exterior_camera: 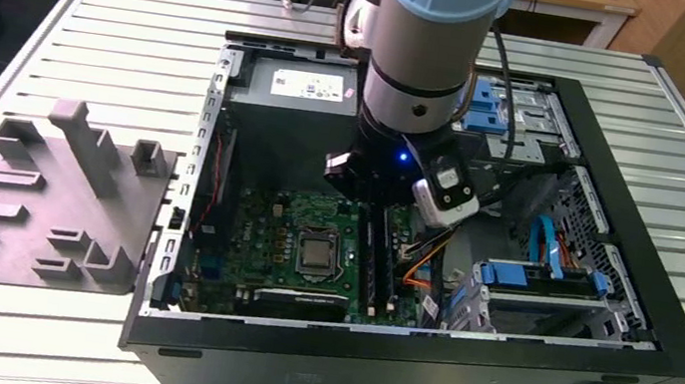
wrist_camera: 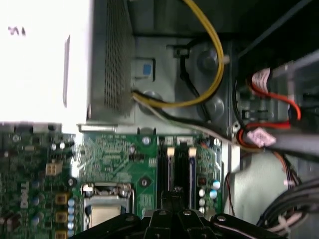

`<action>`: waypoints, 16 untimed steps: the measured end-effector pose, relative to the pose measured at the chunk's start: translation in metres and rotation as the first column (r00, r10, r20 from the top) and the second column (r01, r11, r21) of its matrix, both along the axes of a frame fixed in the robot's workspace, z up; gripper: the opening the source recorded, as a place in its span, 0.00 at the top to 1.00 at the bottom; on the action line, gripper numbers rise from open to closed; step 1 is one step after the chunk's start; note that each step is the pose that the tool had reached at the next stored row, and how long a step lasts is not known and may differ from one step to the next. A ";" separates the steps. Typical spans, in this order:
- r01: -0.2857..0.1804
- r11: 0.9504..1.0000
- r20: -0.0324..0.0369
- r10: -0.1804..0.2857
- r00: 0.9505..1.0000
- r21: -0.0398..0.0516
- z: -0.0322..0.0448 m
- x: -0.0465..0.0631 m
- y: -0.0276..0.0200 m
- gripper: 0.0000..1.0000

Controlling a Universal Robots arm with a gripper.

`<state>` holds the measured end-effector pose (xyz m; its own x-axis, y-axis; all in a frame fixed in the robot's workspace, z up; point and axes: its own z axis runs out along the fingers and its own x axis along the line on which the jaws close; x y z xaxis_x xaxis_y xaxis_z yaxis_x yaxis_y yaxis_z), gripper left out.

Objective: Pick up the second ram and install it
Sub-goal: 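Press down the second ram until it locks into place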

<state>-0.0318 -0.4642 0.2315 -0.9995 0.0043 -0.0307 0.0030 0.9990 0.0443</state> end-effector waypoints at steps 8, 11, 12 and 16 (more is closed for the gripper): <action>0.000 1.000 0.000 0.000 1.000 0.000 0.0000 -0.001 -0.0264 0.90; 0.000 1.000 0.000 0.000 1.000 0.000 -0.0001 -0.001 -0.0361 0.90; 0.000 1.000 0.000 0.000 1.000 0.000 -0.0001 -0.001 -0.0392 0.90; 0.000 1.000 0.000 0.000 1.000 0.000 0.0000 -0.001 -0.0502 0.90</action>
<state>-0.0332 -0.5144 0.2314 -0.9995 0.0043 -0.0307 0.0029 0.9990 0.0443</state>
